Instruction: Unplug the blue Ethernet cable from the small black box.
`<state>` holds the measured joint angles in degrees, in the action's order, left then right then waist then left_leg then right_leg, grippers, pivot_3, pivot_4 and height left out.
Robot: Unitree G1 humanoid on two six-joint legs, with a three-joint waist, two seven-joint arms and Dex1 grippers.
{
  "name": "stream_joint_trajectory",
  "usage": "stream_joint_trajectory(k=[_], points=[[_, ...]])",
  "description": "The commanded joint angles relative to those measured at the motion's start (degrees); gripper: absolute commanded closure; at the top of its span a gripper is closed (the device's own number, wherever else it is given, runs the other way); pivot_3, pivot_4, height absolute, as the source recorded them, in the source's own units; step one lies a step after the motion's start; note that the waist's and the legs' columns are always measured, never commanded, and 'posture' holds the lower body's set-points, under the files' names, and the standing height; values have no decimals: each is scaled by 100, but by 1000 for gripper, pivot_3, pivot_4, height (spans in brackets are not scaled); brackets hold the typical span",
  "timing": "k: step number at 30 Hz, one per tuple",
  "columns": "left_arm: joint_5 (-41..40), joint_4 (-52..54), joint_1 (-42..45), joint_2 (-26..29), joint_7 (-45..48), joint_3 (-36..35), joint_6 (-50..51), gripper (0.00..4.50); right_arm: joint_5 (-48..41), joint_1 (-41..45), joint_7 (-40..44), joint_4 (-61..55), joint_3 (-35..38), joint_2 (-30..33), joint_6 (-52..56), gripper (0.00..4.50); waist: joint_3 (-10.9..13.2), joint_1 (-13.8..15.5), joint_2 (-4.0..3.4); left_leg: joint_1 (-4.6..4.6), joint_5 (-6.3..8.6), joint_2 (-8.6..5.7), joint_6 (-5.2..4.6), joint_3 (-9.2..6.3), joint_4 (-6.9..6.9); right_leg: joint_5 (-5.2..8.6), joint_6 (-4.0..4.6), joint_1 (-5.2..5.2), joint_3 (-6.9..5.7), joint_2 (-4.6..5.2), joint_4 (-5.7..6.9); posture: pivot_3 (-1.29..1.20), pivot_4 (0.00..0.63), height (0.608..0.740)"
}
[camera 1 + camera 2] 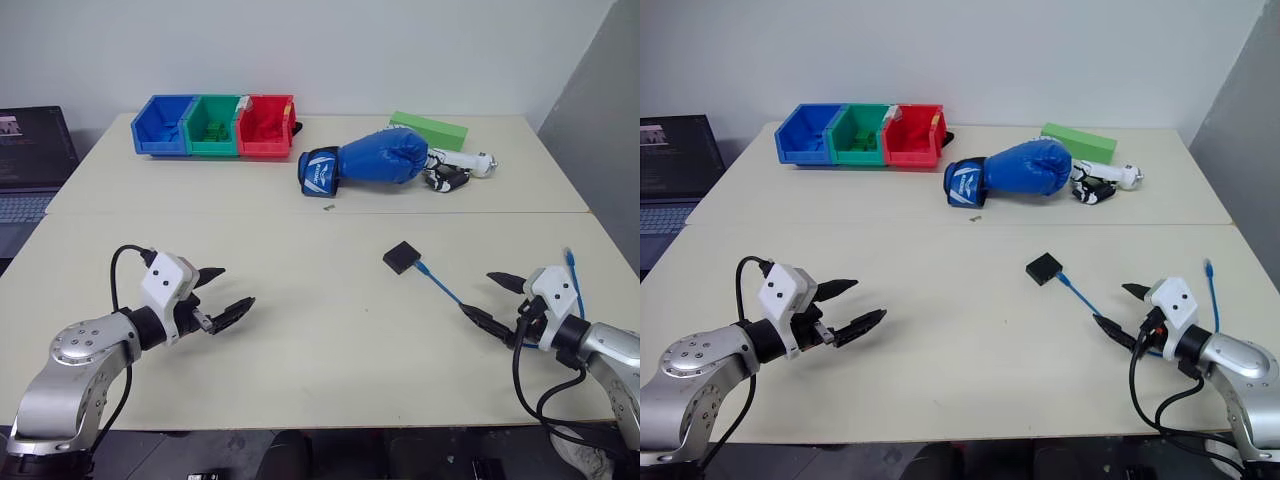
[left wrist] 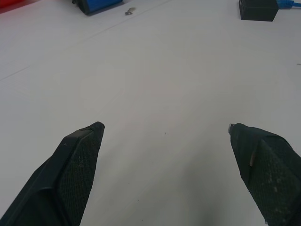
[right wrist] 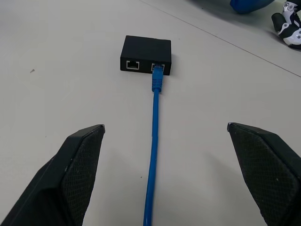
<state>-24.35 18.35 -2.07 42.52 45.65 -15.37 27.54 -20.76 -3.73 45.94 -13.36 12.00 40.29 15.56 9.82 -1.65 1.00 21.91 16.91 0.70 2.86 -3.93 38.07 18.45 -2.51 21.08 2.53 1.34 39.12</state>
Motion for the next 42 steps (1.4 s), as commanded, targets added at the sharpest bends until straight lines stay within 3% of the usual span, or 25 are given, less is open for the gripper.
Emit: stream_joint_trajectory(k=[1,13,22,32,42], points=[[-60,225,-3,17,-16,-36,-7,0,-21,46,-24,-233,51,33,27,52,0,0,0,0,0,0,0,0,0,0,0,0,0,0,0,0,150,740],[-21,371,198,74,-107,68,215,0,-27,72,-104,-470,-4,32,252,52,0,0,0,0,0,0,0,-1,0,0,0,0,0,0,1,0,150,740],[-265,544,534,405,697,398,100,0,277,190,-278,-608,-441,-40,304,52,0,0,-1,0,0,0,0,0,0,0,0,0,-1,-1,1,0,150,740],[-34,-135,1491,318,1214,1181,-164,0,1128,1291,-1261,846,-1021,-941,-31,52,0,-11,-3,0,-2,-1,1,4,2,0,0,5,1,-5,5,0,150,740],[65,-536,1760,86,1314,1448,-390,0,1333,1906,-1145,1697,-1366,-1302,-186,52,-1,-21,-3,2,-3,1,1,12,2,0,1,14,6,-6,10,0,150,740]])
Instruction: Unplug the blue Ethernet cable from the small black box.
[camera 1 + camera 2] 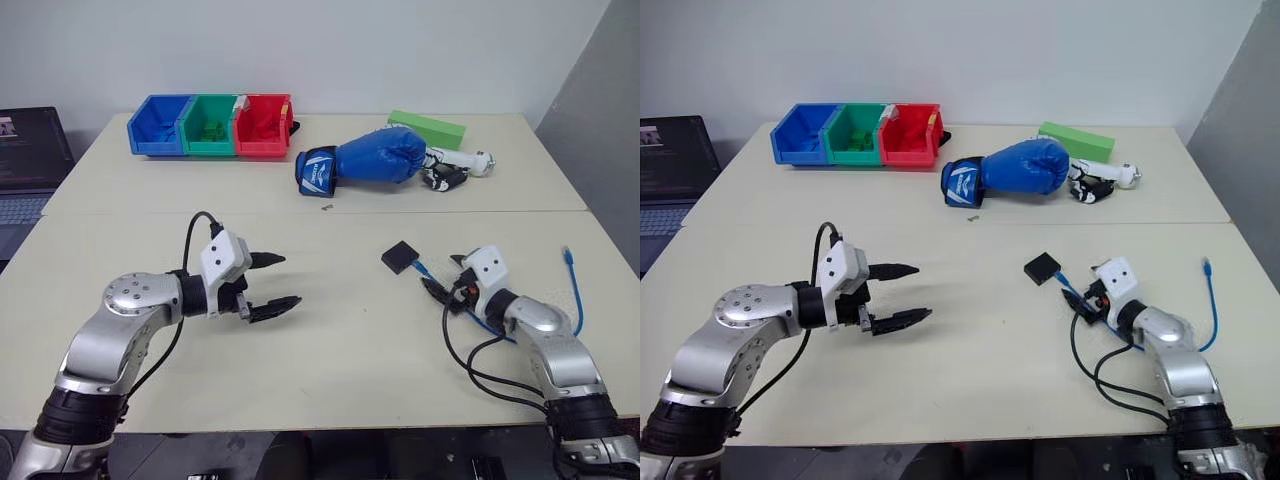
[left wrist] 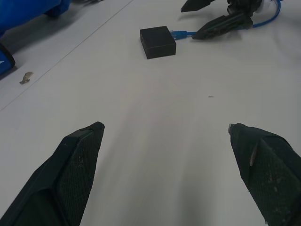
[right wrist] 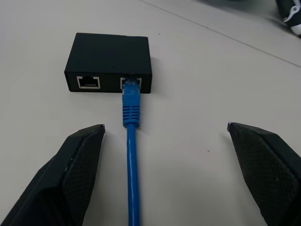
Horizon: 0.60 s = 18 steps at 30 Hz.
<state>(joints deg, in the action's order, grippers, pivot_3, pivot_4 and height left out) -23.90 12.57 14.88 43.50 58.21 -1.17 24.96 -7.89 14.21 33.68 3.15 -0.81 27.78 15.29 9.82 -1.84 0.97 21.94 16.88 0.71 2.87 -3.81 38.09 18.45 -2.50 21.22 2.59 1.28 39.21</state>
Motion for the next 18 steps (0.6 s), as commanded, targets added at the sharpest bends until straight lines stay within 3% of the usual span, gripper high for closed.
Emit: stream_joint_trajectory(k=[1,7,18], points=[[10,36,62,-21,65,31,-128,0,65,149,106,72,-146,-79,-172,52,0,-4,0,-1,0,0,0,0,0,0,0,-1,0,0,0,0,150,740],[0,-9,71,-49,60,60,-142,0,125,389,3,278,-277,-290,-26,52,0,-14,0,-3,0,1,-1,1,1,1,1,10,3,-1,23,0,150,740],[25,-226,181,-136,5,74,-78,0,178,558,130,506,-291,-228,155,2703,0,1,0,-4,-2,-1,-2,-2,11,2,3,8,0,0,36,0,150,740]])
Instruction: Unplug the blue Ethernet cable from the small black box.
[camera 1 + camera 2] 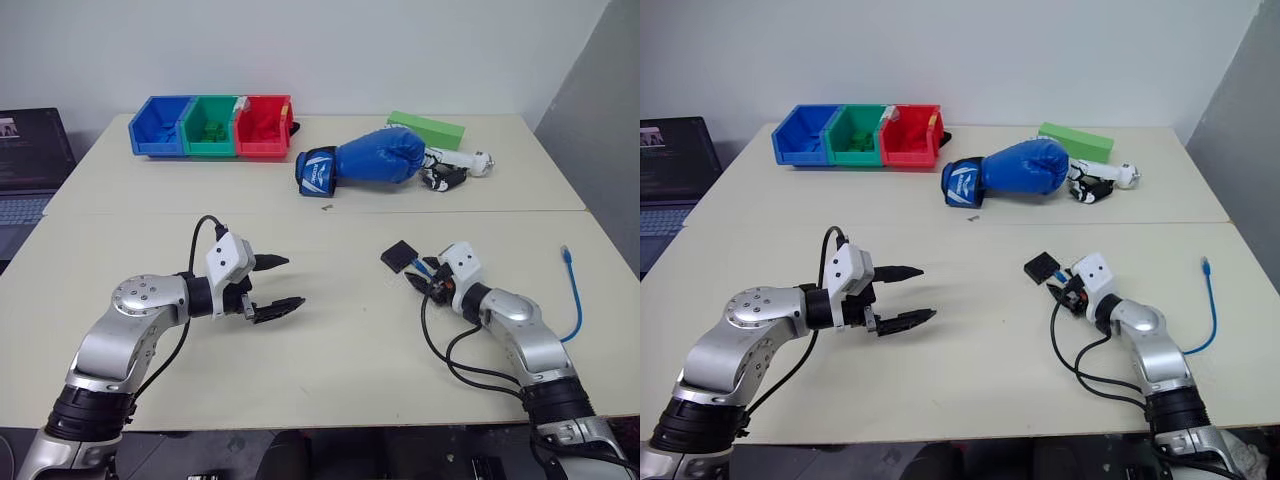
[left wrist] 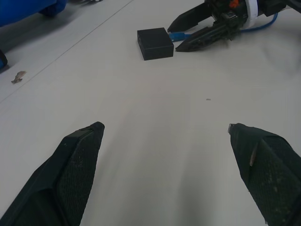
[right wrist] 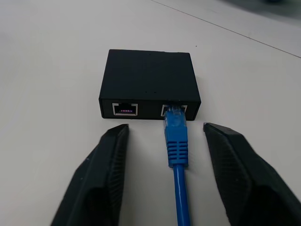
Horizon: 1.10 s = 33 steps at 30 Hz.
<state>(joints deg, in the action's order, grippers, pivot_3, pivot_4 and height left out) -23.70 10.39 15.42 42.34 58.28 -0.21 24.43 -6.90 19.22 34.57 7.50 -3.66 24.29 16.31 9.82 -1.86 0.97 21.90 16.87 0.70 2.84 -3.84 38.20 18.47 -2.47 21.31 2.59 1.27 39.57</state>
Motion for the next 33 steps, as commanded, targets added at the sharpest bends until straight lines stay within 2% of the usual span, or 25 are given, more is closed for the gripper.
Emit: stream_joint_trajectory(k=[1,7,13,17,22,33], points=[[-6,-46,150,-31,-24,-31,17,0,102,64,79,71,-20,156,51,3005,0,7,0,0,0,-1,0,-1,0,0,0,0,-1,0,1,0,150,740],[-140,-304,266,-75,-83,-106,371,0,218,53,253,-57,-77,373,-88,4248,0,9,0,1,-1,-2,-1,-1,1,0,0,-1,-2,1,1,0,150,740],[-526,-493,362,-155,-84,-270,1037,0,438,13,411,-496,-202,626,-653,4308,0,3,0,3,-1,-2,-1,-3,1,0,0,1,-3,1,1,0,150,740],[-1052,-582,518,-243,3,-333,1813,0,870,83,616,-887,-487,929,-1831,4309,1,-4,0,4,-1,-1,-1,-1,0,0,0,6,-2,0,2,0,150,740],[-1563,-513,711,-372,97,-296,2496,0,1144,262,966,-1294,-814,1147,-2639,4309,1,-7,0,3,-1,0,-1,-2,1,0,0,5,-2,-3,4,0,150,740],[-2021,-396,1005,-1016,-183,-257,2875,0,938,605,1372,-2000,-1079,923,-2009,4309,0,2,0,5,-8,0,12,-12,8,0,0,2,-6,-1,3,0,150,740]])
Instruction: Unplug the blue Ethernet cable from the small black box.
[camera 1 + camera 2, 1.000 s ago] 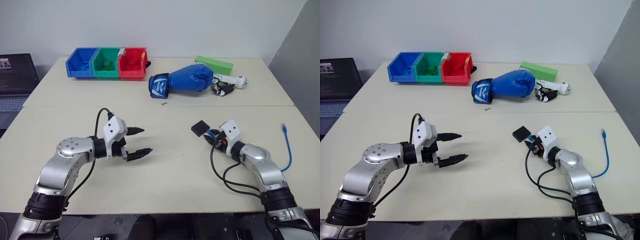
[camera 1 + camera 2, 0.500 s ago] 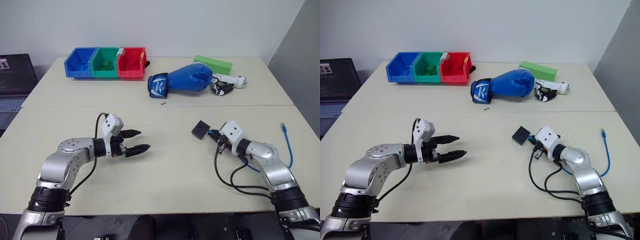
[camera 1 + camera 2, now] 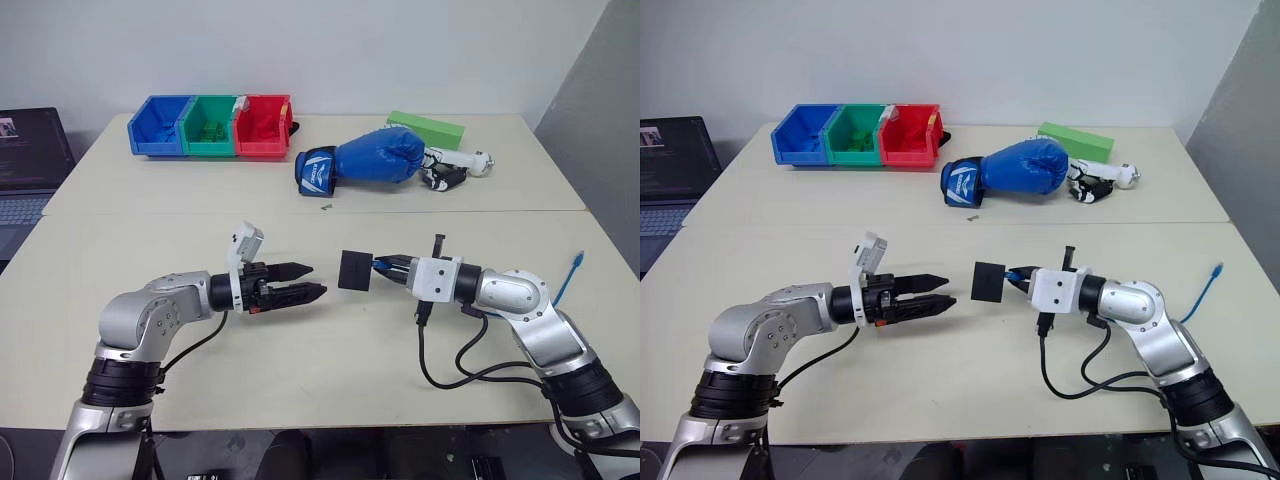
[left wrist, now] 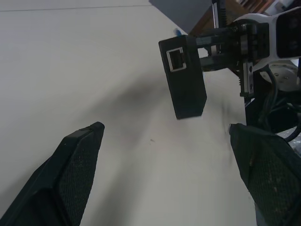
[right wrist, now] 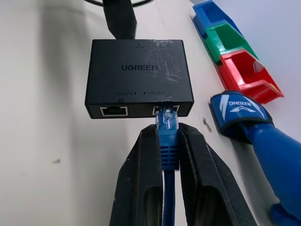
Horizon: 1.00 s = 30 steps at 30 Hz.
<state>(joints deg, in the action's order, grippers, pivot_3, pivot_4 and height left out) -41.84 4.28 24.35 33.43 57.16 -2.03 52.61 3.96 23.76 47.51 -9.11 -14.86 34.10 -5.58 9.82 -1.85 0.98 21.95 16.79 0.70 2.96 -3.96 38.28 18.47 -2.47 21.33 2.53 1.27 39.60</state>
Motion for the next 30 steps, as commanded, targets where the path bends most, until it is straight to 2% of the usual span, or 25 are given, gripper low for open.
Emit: stream_joint_trajectory(k=[1,11,14,30], points=[[-220,202,130,-178,-101,-79,61,0,-168,164,94,-378,43,-74,231,4309,0,0,0,0,0,0,1,0,0,0,0,0,0,0,0,0,150,740],[-523,-78,379,-444,-150,-193,338,0,-223,185,153,-666,42,-207,579,4310,0,1,0,1,-1,-1,2,-4,2,0,0,0,-1,0,0,0,150,740],[-602,-164,465,-460,-103,-166,440,433,-198,218,150,-720,31,-228,596,4310,0,0,0,1,-1,-2,2,-4,5,0,0,0,-1,0,1,0,150,740],[-507,-533,712,-450,264,119,582,3690,150,297,151,-779,-147,-169,-167,4310,0,-1,0,2,-2,-3,3,-4,5,0,0,0,-1,0,0,0,150,740]])
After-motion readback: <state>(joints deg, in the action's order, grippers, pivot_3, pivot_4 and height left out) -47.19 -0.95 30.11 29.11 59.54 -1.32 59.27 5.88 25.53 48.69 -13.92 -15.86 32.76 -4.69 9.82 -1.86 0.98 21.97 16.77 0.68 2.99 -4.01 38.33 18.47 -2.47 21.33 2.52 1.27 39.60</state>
